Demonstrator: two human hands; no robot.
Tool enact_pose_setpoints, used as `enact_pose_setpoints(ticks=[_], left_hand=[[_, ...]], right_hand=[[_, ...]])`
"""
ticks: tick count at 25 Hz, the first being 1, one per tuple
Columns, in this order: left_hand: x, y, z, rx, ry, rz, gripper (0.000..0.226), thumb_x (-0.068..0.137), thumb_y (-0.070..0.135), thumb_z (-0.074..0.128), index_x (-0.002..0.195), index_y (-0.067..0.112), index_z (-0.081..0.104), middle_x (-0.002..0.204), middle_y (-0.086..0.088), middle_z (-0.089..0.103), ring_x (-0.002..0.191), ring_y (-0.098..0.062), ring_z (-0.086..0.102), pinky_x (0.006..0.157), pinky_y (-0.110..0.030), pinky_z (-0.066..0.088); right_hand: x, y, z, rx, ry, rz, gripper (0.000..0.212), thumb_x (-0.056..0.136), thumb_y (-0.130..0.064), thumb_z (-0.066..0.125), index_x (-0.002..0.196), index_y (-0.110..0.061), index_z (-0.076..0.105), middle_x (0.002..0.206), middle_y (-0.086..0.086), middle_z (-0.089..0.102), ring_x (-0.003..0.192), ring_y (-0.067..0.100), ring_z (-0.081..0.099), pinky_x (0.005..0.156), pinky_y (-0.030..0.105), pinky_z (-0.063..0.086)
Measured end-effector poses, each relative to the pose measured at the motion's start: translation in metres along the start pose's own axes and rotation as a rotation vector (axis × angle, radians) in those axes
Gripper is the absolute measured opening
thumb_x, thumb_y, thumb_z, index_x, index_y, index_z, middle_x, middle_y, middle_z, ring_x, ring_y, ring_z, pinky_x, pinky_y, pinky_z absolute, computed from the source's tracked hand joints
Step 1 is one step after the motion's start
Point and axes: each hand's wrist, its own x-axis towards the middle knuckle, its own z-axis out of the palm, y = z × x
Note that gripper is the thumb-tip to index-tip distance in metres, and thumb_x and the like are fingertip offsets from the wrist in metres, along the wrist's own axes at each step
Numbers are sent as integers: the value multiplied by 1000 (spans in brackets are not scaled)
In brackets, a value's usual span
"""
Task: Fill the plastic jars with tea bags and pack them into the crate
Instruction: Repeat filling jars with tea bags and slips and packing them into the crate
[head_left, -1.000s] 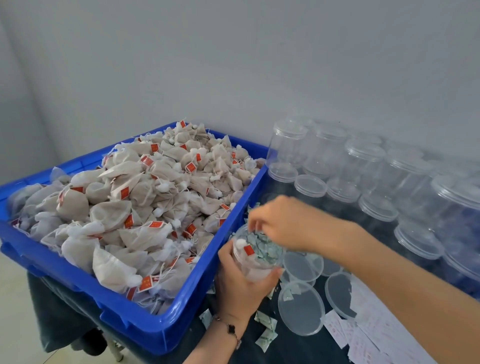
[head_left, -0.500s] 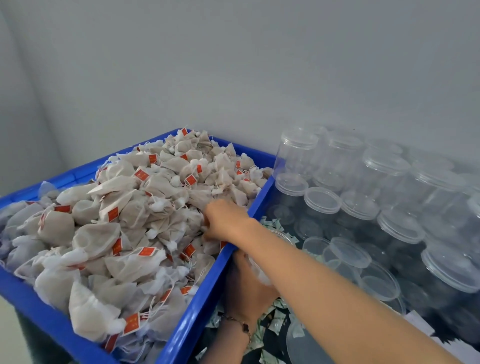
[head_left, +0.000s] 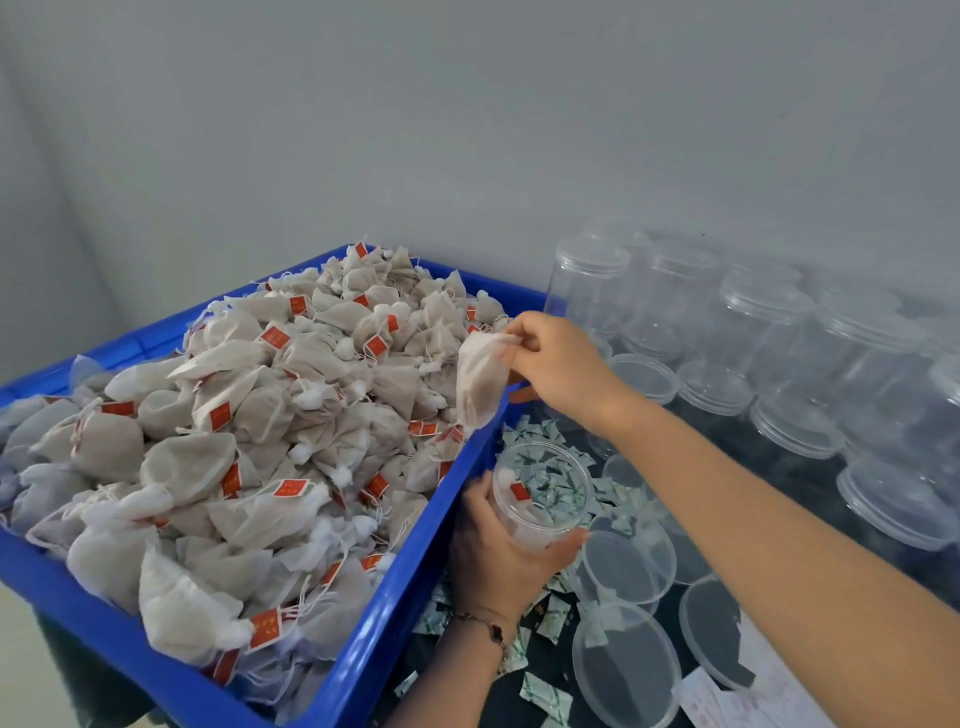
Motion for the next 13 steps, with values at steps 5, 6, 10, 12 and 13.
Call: enact_pose_setpoints(ticks=[5, 6, 10, 12, 13], left_hand=[[-25, 13, 16, -129, -72, 98, 103, 44, 83, 62, 116, 12, 42, 101, -3, 63, 86, -20, 65, 63, -33, 58], [-25, 15, 17, -134, -58, 106, 103, 43, 83, 62, 116, 14, 41, 102, -3, 63, 85, -19, 65, 63, -32, 57], [-21, 5, 16, -146, -49, 129, 105, 42, 88, 59, 118, 19, 36, 107, -4, 62, 88, -19, 64, 63, -32, 57], [-22, 6, 16, -150, -44, 138, 101, 42, 89, 59, 117, 26, 32, 107, -3, 61, 88, -18, 64, 63, -33, 58], [-22, 6, 16, -160, -38, 139, 100, 41, 90, 58, 116, 29, 31, 106, -2, 61, 87, -17, 63, 63, -33, 58]], right_hand=[[-42, 16, -28, 186, -7, 77, 14, 96, -8, 49, 86, -16, 53, 91, 4, 64, 81, 13, 66, 58, 26, 58], [-51, 22, -29, 195, -34, 109, 13, 96, -7, 49, 87, -14, 54, 89, 5, 64, 79, 13, 66, 59, 26, 58], [-69, 42, -26, 33, -80, 212, 12, 98, -12, 47, 90, -11, 56, 88, 6, 63, 79, 21, 66, 62, 31, 59], [-69, 44, -24, 36, 10, 223, 15, 100, -15, 43, 90, -15, 55, 90, 3, 61, 82, 19, 63, 61, 29, 57], [-68, 43, -24, 28, 80, 218, 18, 100, -17, 41, 89, -18, 55, 89, 0, 61, 82, 15, 61, 63, 24, 55]])
